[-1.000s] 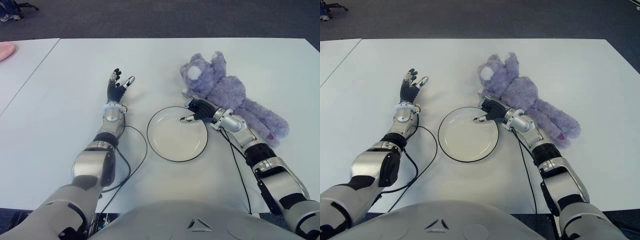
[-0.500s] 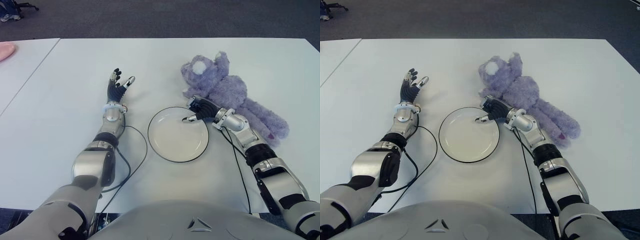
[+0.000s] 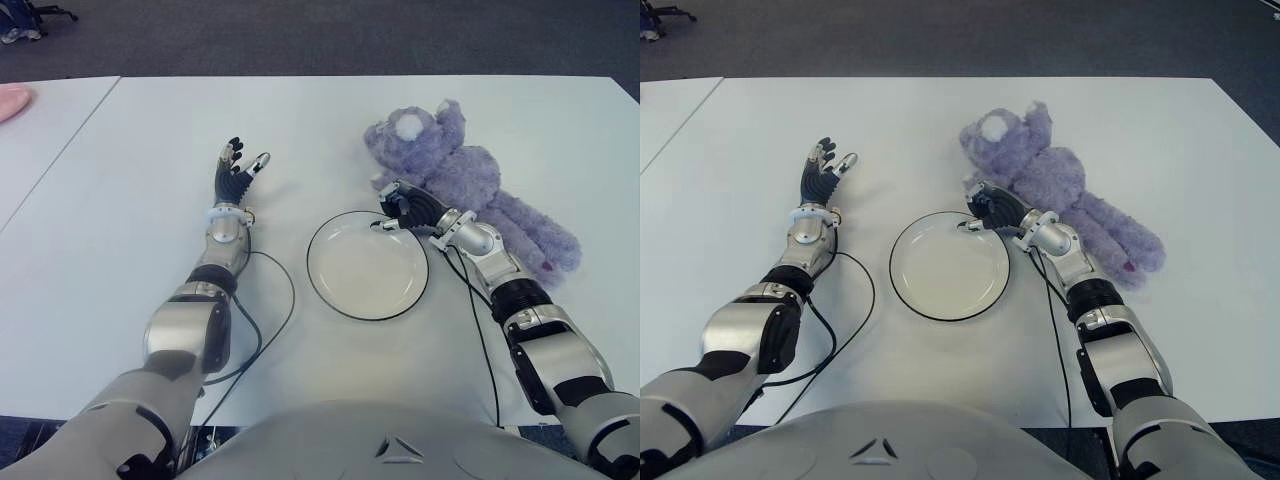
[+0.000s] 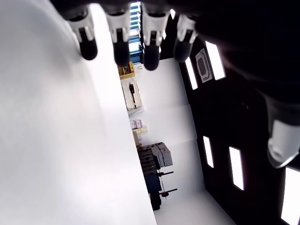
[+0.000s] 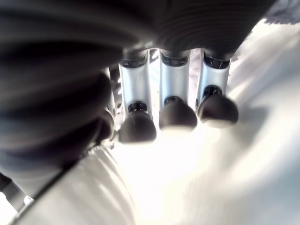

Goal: Put the doll into the plate.

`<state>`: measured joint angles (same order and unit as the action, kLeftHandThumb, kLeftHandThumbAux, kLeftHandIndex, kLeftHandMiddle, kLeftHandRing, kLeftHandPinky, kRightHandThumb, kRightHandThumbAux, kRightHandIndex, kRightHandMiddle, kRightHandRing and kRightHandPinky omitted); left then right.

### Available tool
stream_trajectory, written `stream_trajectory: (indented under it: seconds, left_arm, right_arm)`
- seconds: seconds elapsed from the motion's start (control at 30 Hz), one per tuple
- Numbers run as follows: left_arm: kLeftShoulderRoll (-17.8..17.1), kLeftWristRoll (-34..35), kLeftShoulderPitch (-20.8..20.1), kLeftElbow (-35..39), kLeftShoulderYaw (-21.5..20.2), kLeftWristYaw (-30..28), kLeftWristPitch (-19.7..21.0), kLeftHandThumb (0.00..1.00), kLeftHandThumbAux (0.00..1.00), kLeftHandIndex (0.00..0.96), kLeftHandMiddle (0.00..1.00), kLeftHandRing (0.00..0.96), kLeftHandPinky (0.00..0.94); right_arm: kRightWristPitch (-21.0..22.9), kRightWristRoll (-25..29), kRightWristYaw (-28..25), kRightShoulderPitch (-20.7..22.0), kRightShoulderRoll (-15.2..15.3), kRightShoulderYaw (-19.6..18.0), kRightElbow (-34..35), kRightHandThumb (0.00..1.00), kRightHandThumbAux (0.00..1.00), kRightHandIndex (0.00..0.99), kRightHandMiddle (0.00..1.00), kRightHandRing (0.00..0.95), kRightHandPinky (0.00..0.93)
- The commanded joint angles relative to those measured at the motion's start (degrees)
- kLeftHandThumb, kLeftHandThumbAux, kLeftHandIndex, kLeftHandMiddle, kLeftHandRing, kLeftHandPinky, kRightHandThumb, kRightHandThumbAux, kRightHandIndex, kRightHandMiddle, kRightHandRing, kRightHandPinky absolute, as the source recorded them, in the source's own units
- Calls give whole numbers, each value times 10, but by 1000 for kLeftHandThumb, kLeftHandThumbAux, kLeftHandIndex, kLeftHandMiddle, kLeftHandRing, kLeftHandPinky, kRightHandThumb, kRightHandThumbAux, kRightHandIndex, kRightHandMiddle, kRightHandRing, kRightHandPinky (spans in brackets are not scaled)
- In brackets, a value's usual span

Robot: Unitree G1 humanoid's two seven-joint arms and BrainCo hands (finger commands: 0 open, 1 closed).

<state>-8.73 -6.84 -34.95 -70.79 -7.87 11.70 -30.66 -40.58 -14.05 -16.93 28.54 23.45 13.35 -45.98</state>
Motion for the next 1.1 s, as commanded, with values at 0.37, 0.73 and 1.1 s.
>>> stream_trajectory:
  seconds: [0.37, 0.73, 1.1]
  left_arm:
    - [31, -25, 105, -71, 21, 14, 91, 0, 534, 97, 111, 85, 49]
    - [32, -27, 101, -71, 27, 15, 90, 0, 538, 120, 123, 94, 61]
    - [34, -30, 101, -71, 32, 23, 93, 0, 533, 105, 115, 85, 40]
  right_arm:
    - [-66, -20, 134, 144, 2, -55, -57, 25, 511, 128, 104, 52, 22]
    - [-120, -46, 201, 128, 2, -72, 68, 17, 435, 3, 4, 0, 0]
    - [-152, -28, 218, 121, -32, -76, 96, 33, 397, 0, 16, 3, 28]
